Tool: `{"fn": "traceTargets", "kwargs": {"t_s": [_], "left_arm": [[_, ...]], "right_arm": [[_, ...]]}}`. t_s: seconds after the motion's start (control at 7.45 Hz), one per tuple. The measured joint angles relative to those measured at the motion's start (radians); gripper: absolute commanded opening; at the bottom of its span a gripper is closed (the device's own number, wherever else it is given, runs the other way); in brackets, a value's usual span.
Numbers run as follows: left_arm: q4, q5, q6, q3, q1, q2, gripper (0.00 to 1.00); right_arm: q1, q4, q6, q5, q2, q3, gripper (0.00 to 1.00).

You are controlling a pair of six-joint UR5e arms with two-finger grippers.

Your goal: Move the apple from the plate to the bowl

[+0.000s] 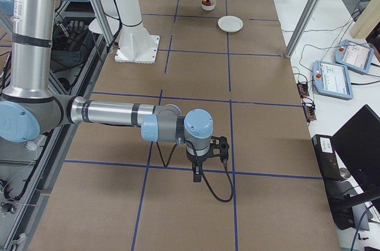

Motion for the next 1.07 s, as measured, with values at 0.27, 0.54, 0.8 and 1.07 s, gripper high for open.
{"fn": "traceTargets", "kwargs": {"t_s": [0.27, 0.54, 0.8, 1.07], "left_arm": [[0.132, -0.004, 0.316, -0.005, -0.175, -0.005, 1.00], [0.293, -0.128, 0.613, -0.008, -0.388, -0.001, 1.00], [0.458, -0.236, 0.734, -0.005, -0.573, 0.013, 1.00], [0.526, -0.255, 0.757, 0.007, -0.665, 0.024, 1.00]], "right_arm": [[0.000, 0.000, 0.000, 0.000, 0.000, 0.000, 1.00], [0.001, 0.000, 0.000, 0.000, 0.000, 0.000, 1.00], [0.000, 0.000, 0.000, 0.000, 0.000, 0.000, 1.00], [0.000, 0.000, 0.000, 0.000, 0.000, 0.000, 1.00]]}}
